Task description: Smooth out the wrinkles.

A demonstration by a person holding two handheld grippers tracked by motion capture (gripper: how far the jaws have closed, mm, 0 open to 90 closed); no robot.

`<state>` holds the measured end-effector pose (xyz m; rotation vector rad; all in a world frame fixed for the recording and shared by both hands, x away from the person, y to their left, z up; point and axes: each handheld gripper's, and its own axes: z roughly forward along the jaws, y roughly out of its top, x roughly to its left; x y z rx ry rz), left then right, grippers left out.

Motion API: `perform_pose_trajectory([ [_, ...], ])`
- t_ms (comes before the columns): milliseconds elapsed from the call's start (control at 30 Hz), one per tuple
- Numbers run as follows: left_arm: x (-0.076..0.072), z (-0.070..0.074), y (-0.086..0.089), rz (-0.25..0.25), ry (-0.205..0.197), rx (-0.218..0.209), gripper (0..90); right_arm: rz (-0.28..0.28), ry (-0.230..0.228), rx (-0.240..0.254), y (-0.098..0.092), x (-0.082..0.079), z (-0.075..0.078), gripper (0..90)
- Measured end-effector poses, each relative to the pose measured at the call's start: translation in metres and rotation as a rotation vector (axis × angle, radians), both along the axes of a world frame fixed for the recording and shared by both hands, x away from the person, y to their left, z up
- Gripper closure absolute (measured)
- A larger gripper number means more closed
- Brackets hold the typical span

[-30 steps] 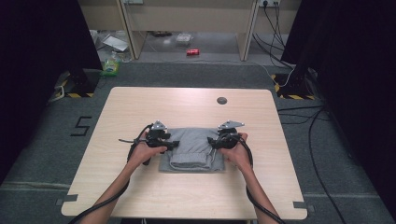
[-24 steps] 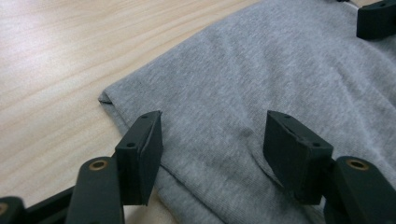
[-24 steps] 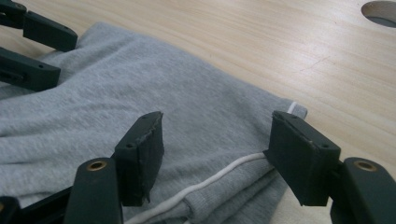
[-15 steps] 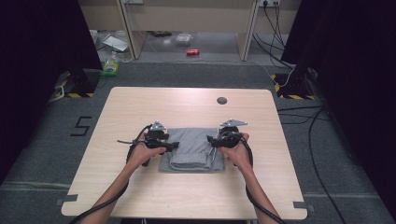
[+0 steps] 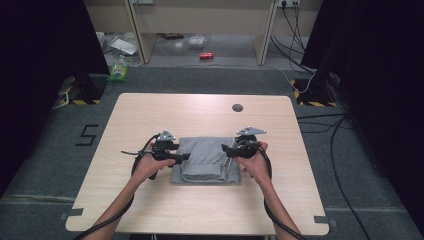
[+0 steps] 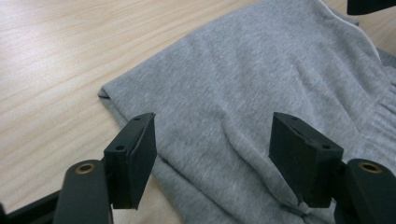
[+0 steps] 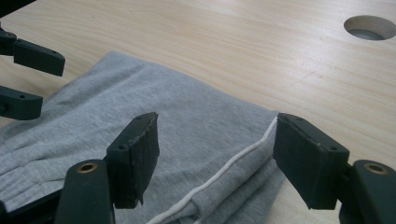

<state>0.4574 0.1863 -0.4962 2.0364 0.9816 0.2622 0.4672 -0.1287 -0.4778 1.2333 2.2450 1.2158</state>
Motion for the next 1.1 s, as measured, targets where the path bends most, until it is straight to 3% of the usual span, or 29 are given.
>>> perform_pose_trajectory([
  [567,-0.021,0.011,-0.003,-0.018,-0.034,-0.01,30.1,0.034,-0.019,0.001,0.008,-0.02,0.014,29.9],
  [700,-0.025,0.013,-0.006,-0.026,-0.033,-0.038,28.8,0.032,-0.021,-0.002,0.006,-0.028,0.017,29.4],
  [967,-0.051,0.01,0.0,-0.07,-0.039,-0.012,27.8,0.046,-0.02,0.0,0.0,-0.047,0.014,29.3],
  [1100,-0.062,0.009,0.007,-0.059,-0.041,-0.049,27.6,0.053,-0.024,-0.006,-0.002,-0.057,0.012,29.3],
])
